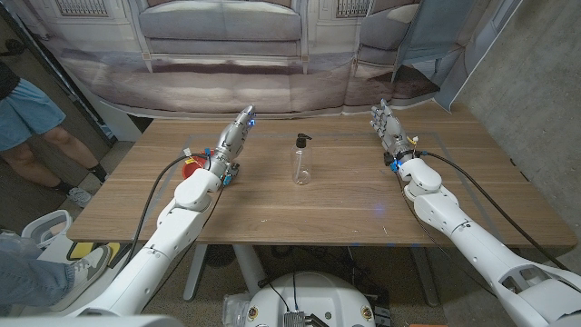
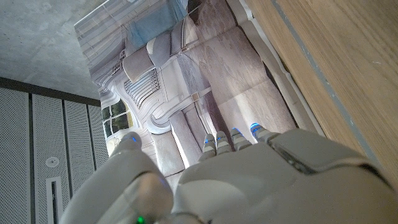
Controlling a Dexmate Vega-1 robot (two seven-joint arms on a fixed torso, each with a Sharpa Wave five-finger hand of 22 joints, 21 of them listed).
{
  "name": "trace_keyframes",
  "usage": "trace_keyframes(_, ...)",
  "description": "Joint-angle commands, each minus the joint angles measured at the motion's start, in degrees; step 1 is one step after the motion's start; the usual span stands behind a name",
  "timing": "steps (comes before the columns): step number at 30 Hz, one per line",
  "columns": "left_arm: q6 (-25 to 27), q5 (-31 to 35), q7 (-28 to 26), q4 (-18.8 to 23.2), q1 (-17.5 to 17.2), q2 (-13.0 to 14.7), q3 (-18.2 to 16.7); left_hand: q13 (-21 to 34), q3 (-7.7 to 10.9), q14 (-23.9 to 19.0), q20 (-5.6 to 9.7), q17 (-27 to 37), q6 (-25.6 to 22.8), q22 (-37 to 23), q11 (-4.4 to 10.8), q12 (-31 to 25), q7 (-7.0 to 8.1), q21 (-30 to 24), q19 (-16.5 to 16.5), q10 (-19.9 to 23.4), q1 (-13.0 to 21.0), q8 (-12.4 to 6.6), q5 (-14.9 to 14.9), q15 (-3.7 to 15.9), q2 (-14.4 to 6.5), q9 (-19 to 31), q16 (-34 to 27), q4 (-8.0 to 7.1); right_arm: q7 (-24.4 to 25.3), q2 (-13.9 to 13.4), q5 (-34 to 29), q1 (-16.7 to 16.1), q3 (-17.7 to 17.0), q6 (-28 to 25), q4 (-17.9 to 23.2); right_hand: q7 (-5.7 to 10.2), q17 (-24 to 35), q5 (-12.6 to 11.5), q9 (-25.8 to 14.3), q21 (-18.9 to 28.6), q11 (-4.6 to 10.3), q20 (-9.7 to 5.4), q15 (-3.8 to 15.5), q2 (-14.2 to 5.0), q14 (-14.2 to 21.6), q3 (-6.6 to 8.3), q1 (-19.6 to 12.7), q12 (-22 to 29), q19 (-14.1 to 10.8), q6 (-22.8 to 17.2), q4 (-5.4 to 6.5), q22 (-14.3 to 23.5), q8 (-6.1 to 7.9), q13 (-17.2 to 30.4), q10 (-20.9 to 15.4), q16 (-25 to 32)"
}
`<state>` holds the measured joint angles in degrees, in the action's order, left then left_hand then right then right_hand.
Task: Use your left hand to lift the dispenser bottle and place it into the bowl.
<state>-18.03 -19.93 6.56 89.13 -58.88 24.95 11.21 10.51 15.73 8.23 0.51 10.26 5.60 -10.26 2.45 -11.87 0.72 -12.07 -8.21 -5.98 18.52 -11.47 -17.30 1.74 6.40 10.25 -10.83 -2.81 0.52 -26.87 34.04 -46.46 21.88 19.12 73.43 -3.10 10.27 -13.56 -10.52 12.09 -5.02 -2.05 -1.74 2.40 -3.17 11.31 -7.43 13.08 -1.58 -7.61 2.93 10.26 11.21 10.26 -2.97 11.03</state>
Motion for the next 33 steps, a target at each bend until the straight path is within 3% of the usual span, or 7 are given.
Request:
trace_keyframes(1, -0.99, 0.07, -0.11, 1.7, -0.94, 1.05, 0.82, 0.21, 0.13, -0.13, -0.55, 0.1, -0.3, -0.13, -0.14, -0.12, 0.12, 0.07, -0.3, -0.23, 0.61, -0.23, -0.22, -0.41, 0.0, 0.33, -0.09, 0.33, 0.22, -0.31, 0.04, -0.4, -0.19, 0.03, 0.82, -0.14, 0.12, -0.16, -0.15, -0.22, -0.11, -1.07, -0.19, -0.12, 0.25, 0.04, -0.32, -0.2, -0.65, -0.73, -0.49, 0.32, 0.26, 0.34, -0.45, -0.19)
trace_keyframes(33, -5.08, 1.82, -2.35, 5.24, -3.69, 3.84, 2.94, 0.29, -0.47, 0.13, -4.68, 0.2, 1.11, -0.25, -1.65, 0.32, -0.46, 0.2, -0.15, -1.24, 3.1, 0.36, -0.22, -2.89, 0.85, 0.41, 0.04, 1.93, 0.3, -1.51, -0.15, -1.92, -0.45, -0.12, 3.25, -0.33, 0.15, -0.02, -0.15, -0.29, -0.51, -0.91, -0.51, -0.4, 0.55, -0.06, -0.46, -0.24, -0.73, -0.97, -0.76, 0.34, 0.18, 0.35, -0.84, -0.22)
